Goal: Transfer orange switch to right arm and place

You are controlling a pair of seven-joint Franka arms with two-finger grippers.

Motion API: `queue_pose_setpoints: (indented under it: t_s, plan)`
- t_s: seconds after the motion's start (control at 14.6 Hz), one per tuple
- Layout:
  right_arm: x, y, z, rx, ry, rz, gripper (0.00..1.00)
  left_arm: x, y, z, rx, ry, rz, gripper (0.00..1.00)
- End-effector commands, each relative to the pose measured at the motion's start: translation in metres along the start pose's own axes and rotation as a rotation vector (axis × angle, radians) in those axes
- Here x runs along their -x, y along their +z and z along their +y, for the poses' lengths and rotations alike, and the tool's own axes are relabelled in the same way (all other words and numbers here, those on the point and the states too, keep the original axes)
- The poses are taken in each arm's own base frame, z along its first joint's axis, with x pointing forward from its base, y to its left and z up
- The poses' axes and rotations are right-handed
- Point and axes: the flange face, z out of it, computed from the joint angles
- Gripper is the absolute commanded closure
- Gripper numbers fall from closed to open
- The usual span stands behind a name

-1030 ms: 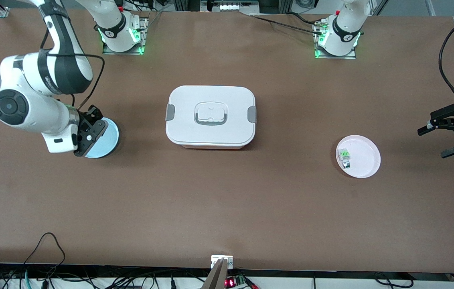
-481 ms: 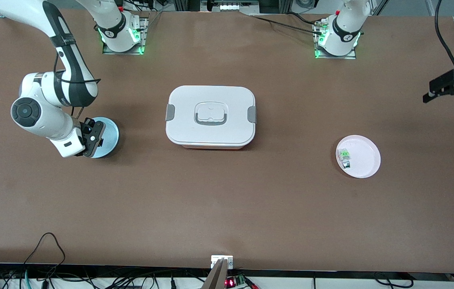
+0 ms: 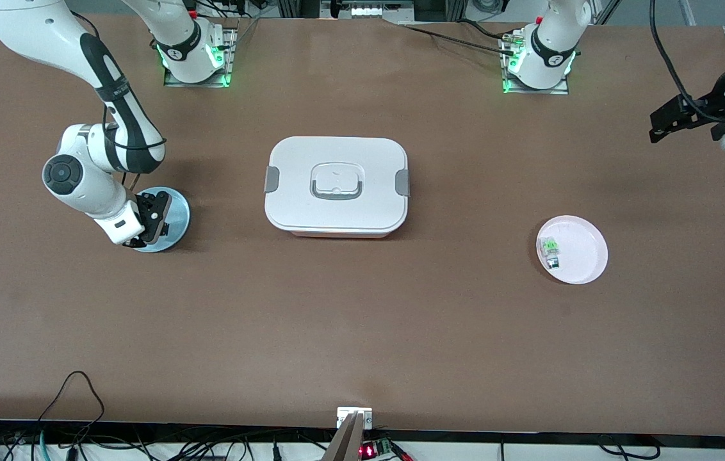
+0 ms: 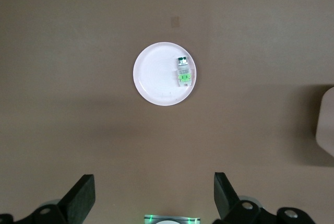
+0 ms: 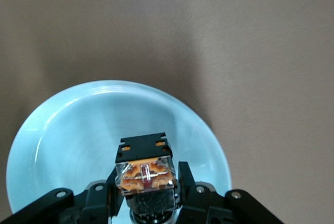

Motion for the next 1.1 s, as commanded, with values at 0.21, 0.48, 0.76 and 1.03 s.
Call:
queue_pose_setpoints:
  t_s: [0.21,0.48,0.76,1.03]
  plan:
    - [0.002,0.009,-0.004,-0.013,-0.007,-0.005,0.39,-0.011,0.011,-0.001,-0.05,0.059,0.001,0.0]
    - [-0.004,-0.027,0.009,0.018,-0.007,0.0,0.0,-0.017,0.02,-0.02,0.097,-0.008,-0.012,0.0]
    - [-0.002,-0.107,0.016,-0.023,0.197,-0.025,0.0,-0.025,0.025,-0.018,0.102,0.072,0.03,0.0]
    - [-0.012,-0.194,0.006,0.022,0.471,-0.014,0.0,-0.025,0.031,-0.02,0.095,0.071,0.023,0.0]
